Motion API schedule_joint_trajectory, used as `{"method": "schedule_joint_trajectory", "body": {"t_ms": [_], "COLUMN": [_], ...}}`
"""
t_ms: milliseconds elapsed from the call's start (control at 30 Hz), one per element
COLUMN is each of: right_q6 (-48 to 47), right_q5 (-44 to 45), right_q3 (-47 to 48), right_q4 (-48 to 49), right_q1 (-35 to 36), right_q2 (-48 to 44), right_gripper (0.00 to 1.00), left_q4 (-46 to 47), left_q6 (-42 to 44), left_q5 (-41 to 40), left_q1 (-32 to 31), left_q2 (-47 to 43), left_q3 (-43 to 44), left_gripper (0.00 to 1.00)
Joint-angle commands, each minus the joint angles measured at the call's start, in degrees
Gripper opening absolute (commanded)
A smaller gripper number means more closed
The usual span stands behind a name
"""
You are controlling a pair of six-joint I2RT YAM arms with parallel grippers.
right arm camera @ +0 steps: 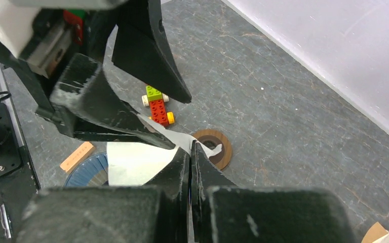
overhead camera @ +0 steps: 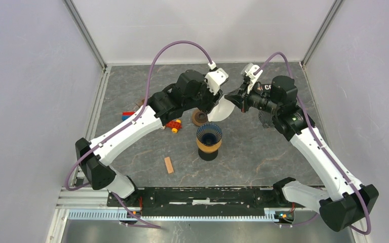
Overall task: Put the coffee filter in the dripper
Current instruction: Pick up the coffee filter from the coffee filter holder.
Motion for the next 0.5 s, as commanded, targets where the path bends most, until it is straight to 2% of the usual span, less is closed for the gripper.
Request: {"method": "schedule_joint_trajectory", "body": {"t_ms": [0,67,233,467], "right_q6": [1.7,2.0,2.4,2.0], "right_q5": [3.0,3.3,3.6,3.6], "right_q3": [1.1,1.0,0.5,-0.3], "right_q4": [1.5,1.5,1.8,2.2], "right_q1": [0.2,0.1,0.2,0.1], "right_q2": [-0.4,-0.4,0.0,0.3], "right_gripper": [0.0,0.0,0.0,0.0], "left_q4": [3.3,3.5,3.8,3.8], "left_q6": [-4.0,-4.0,-3.3,-3.2], "left_q5": [-1.9,-3.1,-4.7,-4.9], "left_q1": [0.0,0.0,0.0,0.0], "left_q2": [1.2,1.6,1.9,1.5], "left_q3": [1.3,1.3,1.7,1.7], "left_gripper": [0.53,0.49,0.29,0.28]}}
